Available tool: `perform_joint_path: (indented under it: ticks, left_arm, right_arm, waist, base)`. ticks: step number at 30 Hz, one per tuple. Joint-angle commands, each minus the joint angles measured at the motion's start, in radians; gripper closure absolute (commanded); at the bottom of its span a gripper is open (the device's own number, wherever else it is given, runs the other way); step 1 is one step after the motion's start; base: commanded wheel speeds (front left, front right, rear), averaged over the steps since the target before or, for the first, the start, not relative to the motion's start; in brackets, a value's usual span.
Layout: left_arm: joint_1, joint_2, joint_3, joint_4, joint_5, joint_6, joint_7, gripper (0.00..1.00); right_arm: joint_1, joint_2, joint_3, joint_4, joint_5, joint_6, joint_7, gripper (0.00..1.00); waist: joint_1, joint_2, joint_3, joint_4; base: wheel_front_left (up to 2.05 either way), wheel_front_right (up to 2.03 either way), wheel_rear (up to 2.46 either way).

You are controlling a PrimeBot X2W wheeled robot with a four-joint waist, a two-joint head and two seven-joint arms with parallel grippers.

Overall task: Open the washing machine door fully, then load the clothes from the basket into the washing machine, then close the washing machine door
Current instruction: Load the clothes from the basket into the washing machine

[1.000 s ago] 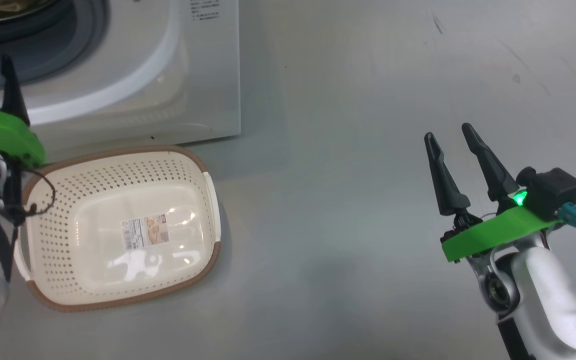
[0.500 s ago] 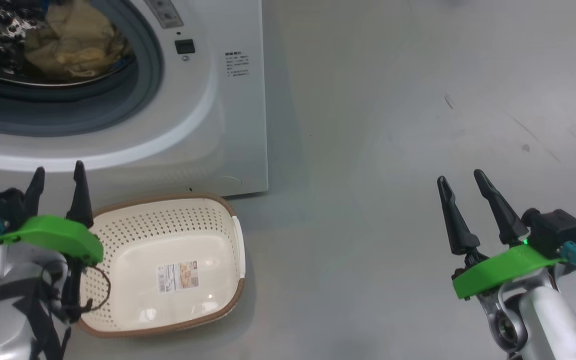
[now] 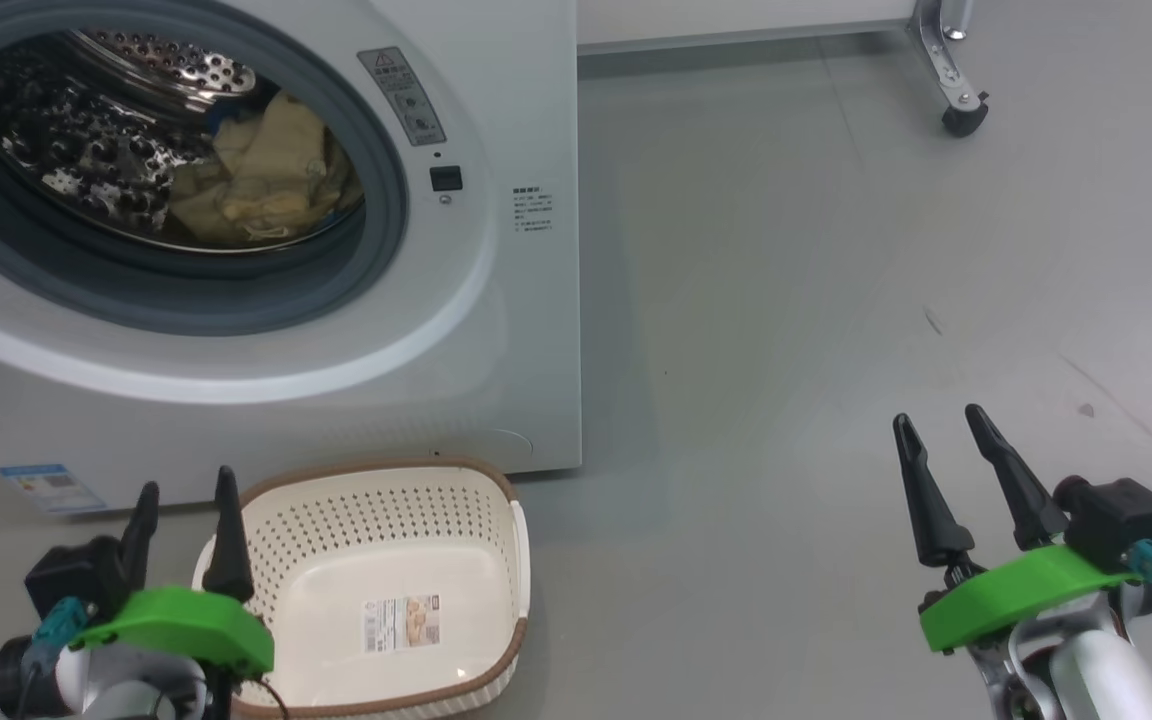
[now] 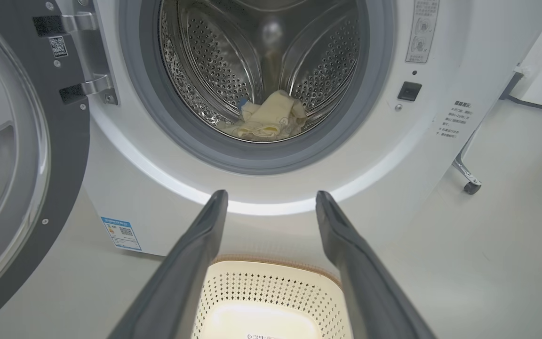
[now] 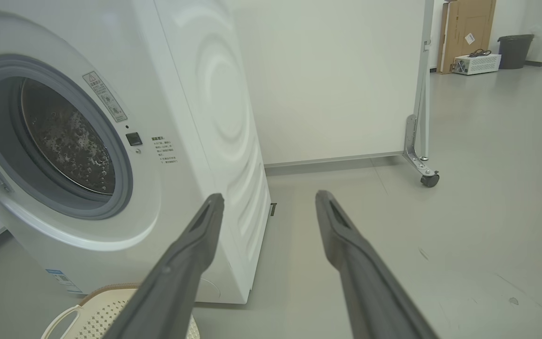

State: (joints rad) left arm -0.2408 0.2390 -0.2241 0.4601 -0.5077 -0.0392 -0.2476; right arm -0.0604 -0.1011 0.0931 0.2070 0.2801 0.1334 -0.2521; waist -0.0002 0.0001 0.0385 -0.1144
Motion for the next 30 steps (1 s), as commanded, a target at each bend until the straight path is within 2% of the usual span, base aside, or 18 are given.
perform_joint_path:
  ticks: [1,6,15,30]
  left_arm:
    - [-0.01,0.02,0.043,-0.054,0.018,-0.008,-0.014,0.0]
    - [0.048,0.011,0.067,-0.109,0.052,-0.011,-0.014,0.0]
    - [0.144,-0.053,0.142,-0.22,0.145,-0.024,-0.014,0.0]
    - [0.174,-0.125,0.21,-0.246,0.201,-0.082,-0.014,0.0]
  right_arm:
    - [-0.019,-0.007,0.006,-0.033,-0.009,-0.003,-0.01,0.0]
    - [-0.007,0.005,-0.024,-0.047,-0.006,-0.003,-0.01,0.0]
    - [0.013,0.02,-0.029,-0.049,-0.013,-0.003,-0.01,0.0]
    - [0.013,0.033,-0.029,-0.043,-0.022,-0.003,-0.01,0.0]
  waist:
    - [0.0002,-0.0001,-0.024,0.006]
    - [0.0002,-0.0001,-0.038,0.006]
    - [0.0002,-0.0001,-0.057,0.0]
    - [0.0002,-0.0001,-0.065,0.005]
  base:
    - [0.0,0.0,0.0]
    - [0.0,0.0,0.0]
    - [0.0,0.0,0.0]
    - [0.0,0.0,0.0]
